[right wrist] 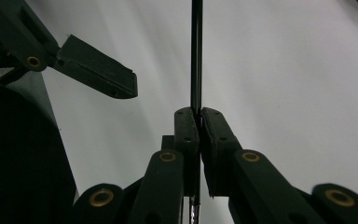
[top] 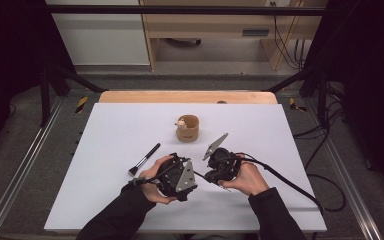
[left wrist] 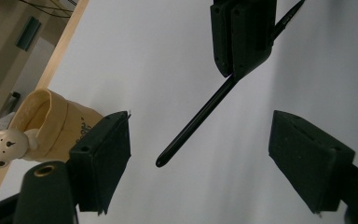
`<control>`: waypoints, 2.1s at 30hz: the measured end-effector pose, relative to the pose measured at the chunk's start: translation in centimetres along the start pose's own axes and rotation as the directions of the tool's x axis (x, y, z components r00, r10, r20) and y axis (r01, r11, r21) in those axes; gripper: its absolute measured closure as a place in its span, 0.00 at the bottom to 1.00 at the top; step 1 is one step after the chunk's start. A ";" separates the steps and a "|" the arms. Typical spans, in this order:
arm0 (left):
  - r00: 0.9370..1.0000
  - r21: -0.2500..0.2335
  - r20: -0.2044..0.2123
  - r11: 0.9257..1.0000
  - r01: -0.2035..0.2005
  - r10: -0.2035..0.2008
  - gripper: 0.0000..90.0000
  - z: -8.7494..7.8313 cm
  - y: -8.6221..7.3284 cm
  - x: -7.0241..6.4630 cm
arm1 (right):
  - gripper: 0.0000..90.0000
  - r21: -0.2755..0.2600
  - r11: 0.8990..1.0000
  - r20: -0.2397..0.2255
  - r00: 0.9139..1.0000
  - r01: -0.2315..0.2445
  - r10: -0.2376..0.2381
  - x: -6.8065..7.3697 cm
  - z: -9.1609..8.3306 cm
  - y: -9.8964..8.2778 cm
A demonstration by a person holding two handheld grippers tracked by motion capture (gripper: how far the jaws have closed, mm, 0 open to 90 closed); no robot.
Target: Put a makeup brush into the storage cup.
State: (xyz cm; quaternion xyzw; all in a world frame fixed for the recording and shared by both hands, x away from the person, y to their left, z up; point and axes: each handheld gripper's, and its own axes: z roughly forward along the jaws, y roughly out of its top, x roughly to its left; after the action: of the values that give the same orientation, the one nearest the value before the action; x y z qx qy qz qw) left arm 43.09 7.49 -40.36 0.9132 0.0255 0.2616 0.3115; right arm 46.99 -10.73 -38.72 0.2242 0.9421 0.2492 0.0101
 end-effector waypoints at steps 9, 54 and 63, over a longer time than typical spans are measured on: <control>0.996 0.025 -0.021 0.996 -0.088 0.089 0.29 0.3 0.3 -0.4 | 0.95 0.008 1.000 -0.012 1.000 0.013 -0.013 0.0 0.0 0.0; 0.956 0.050 -0.035 0.956 -0.288 0.290 0.63 1.4 0.7 -2.0 | 0.95 0.038 0.999 -0.046 0.999 0.011 -0.009 0.3 0.5 0.0; 0.942 0.065 -0.033 0.941 -0.332 0.334 0.73 1.7 0.7 -2.3 | 0.95 0.037 0.999 -0.051 0.999 0.013 -0.011 0.3 0.4 0.0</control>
State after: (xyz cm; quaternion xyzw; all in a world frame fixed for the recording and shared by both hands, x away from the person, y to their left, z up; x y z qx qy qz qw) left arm 41.85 5.51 -42.22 0.9071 -0.1148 0.3297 0.2351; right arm 46.74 -10.44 -39.07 0.2125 0.9478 0.2372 -0.0164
